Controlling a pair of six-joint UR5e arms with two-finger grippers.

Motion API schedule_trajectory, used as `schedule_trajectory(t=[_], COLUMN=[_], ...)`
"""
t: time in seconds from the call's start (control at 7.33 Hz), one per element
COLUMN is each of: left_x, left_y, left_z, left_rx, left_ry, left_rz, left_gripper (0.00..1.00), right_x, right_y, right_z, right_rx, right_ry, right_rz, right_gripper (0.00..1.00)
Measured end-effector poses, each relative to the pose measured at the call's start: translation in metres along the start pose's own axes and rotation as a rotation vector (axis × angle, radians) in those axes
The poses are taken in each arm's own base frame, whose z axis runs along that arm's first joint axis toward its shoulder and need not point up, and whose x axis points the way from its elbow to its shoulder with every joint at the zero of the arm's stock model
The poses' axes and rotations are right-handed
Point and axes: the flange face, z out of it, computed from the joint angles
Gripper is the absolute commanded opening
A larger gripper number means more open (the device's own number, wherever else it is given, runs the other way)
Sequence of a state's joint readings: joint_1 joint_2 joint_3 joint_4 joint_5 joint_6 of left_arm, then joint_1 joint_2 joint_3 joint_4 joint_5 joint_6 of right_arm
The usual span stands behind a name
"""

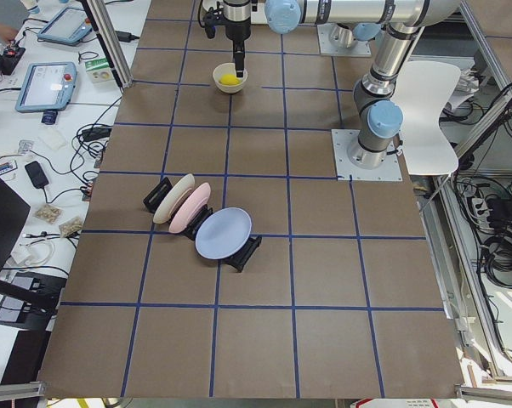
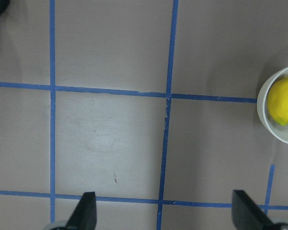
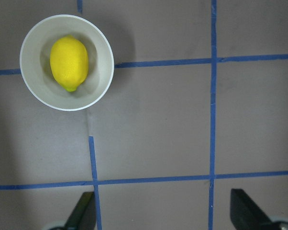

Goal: Place bowl and put lemon in it

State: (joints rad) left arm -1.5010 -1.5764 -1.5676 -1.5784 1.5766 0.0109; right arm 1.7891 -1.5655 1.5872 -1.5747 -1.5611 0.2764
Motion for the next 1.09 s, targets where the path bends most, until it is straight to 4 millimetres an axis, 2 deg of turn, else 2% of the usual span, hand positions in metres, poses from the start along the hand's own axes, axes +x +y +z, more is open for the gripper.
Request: schedule_trajectory(t=[0.14,0.27,0.41,0.55,0.68,1.09], left_x=[0.004,0.012,0.019,0.022,0.023,0.020], left_y=[0.001,0.004,0.006,0.008,0.010,0.011], left_z=[0.000,0.000,-0.001,-0.002,-0.004,-0.007], left_rx=[-0.001,0.000,0.005,0.009,0.013,0.019], left_ry=[-0.003,-0.008,-0.011,-0.011,-0.011,-0.013], left_rz=[0.010,0.028,0.042,0.049,0.051,0.048], left_gripper=[1.00,1.00,1.00,1.00,1.00,1.00], right_x=[0.018,0.046,0.084,0.111,0.124,0.129], right_y=[-0.006,-0.020,-0.034,-0.039,-0.039,-0.038], right_z=[-0.010,-0.017,-0.022,-0.027,-0.029,-0.033], right_rx=[0.029,0.061,0.080,0.092,0.096,0.105], right_ry=[-0.008,-0.011,-0.006,-0.001,0.001,-0.004], right_rz=[-0.005,-0.042,-0.073,-0.083,-0.083,-0.081], right_gripper=[1.00,1.00,1.00,1.00,1.00,1.00])
